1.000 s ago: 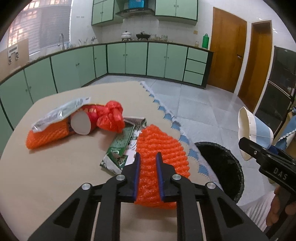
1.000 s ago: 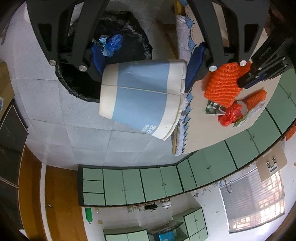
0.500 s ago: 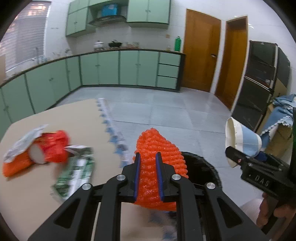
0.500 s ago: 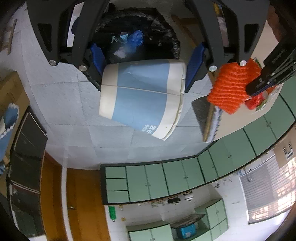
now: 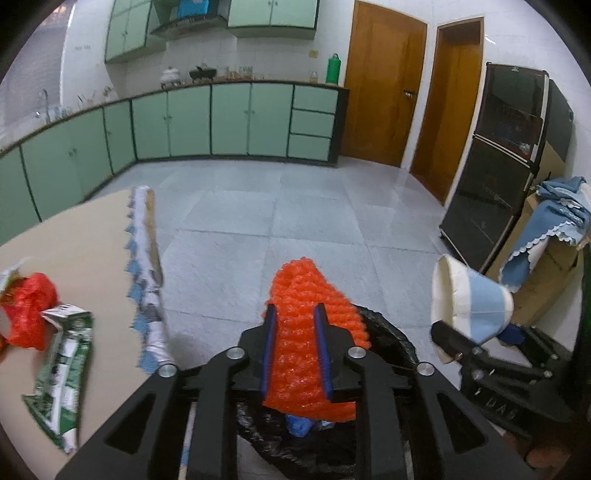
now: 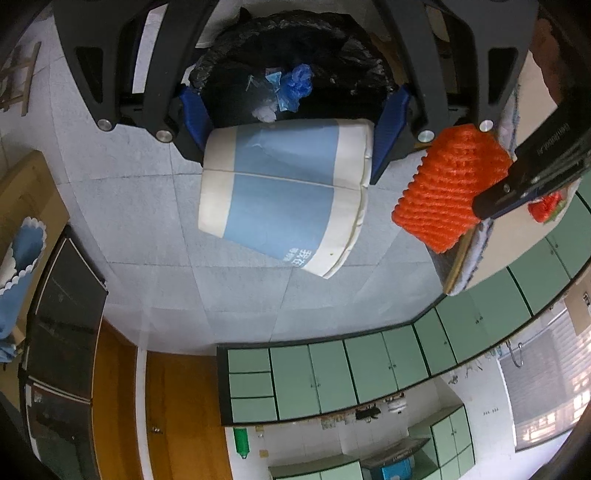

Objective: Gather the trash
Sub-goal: 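Open both grippers to drop the cup and foam net into the bin, then return both grippers to the table and reach the right gripper toward the red plastic bag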

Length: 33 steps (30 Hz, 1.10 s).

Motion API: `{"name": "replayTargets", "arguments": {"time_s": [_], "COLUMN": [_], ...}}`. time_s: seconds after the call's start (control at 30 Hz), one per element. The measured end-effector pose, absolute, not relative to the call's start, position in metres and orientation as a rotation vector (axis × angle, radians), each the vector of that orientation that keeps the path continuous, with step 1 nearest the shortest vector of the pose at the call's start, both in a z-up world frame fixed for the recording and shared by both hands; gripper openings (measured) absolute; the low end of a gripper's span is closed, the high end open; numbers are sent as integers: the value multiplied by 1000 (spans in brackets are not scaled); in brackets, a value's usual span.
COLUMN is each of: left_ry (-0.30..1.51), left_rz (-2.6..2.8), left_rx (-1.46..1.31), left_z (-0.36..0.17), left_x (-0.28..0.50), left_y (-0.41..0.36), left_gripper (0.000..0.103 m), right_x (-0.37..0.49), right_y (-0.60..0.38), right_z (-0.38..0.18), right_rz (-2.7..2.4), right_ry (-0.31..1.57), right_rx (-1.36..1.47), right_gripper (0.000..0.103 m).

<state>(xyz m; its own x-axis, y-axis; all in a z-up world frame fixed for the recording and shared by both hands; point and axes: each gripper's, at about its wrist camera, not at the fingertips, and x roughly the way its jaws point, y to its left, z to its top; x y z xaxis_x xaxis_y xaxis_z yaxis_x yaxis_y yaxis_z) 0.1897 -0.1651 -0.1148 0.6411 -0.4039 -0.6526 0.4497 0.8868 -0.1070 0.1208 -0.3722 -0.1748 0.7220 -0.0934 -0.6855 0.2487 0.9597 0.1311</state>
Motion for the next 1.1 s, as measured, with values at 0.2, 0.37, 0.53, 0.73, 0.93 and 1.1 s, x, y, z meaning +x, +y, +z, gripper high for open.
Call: {"name": "replayTargets", "arguments": {"time_s": [0.2, 0.37, 0.53, 0.73, 0.93, 1.1], "left_ry": [726, 706, 655, 598, 586, 603], "left_rz": [-493, -470, -395, -239, -73, 33], "left_rx": [55, 21, 6, 18, 36, 12], "left_z": [-115, -106, -90, -76, -72, -77], "left_x": [196, 198, 192, 178, 166, 162], "left_y": [-164, -151, -117, -48, 28, 86], "left_gripper": [43, 57, 73, 80, 81, 81], "right_x": [126, 124, 121, 126, 147, 166], "right_y": [-376, -376, -361, -326, -261, -204], "right_z": [-187, -185, -170, -151, -135, -131], "right_rz": [-218, -230, -208, -124, 9, 110], "right_ry": [771, 767, 725, 685, 667, 674], "right_rx": [199, 206, 220, 228, 204, 170], "right_gripper": [86, 88, 91, 92, 92, 92]}}
